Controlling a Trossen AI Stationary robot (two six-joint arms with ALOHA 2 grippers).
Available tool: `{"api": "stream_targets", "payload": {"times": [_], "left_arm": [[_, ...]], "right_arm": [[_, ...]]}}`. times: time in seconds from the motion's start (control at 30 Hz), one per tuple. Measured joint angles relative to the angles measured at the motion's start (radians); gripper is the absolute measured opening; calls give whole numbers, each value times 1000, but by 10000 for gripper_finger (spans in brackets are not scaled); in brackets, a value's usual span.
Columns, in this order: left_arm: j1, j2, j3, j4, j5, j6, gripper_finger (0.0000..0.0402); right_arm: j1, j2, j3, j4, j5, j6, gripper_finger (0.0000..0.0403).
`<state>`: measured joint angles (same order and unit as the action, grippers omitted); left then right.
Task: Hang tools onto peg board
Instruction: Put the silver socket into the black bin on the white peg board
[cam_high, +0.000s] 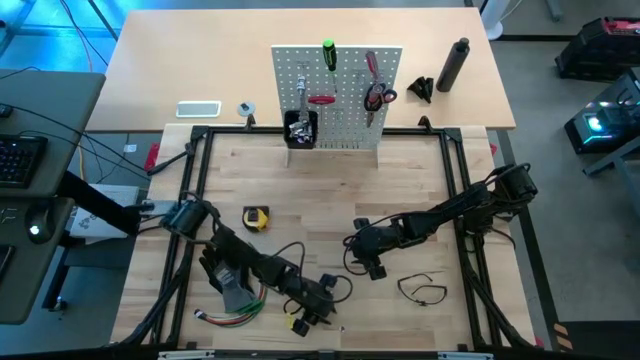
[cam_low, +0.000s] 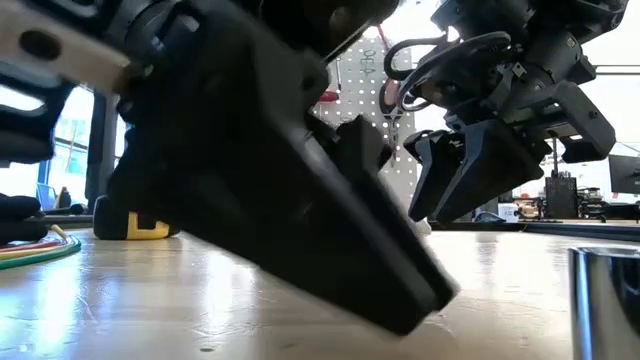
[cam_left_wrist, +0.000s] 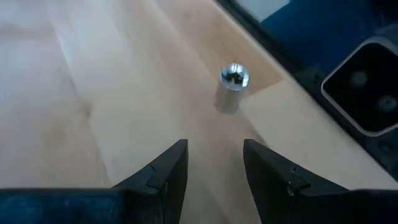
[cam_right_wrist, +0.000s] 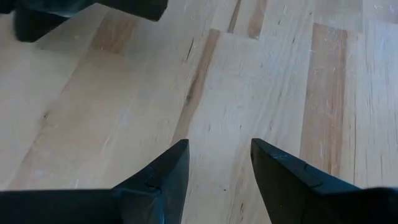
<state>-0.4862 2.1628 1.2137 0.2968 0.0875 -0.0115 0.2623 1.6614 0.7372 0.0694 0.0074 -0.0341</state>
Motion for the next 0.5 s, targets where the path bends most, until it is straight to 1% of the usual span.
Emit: {"api": "stream_targets", "payload": {"times": [0.3,0.4,0.5], "left_arm": [[7,-1,1,79,0,65,149],[7,0,1,79,0,68,149],[7,18,11,120,0,65,149]], "right_arm": [[0,0,0,19,0,0,168],[0,0,0,27,0,0,168],[0,0,0,29,0,0,168]]}}
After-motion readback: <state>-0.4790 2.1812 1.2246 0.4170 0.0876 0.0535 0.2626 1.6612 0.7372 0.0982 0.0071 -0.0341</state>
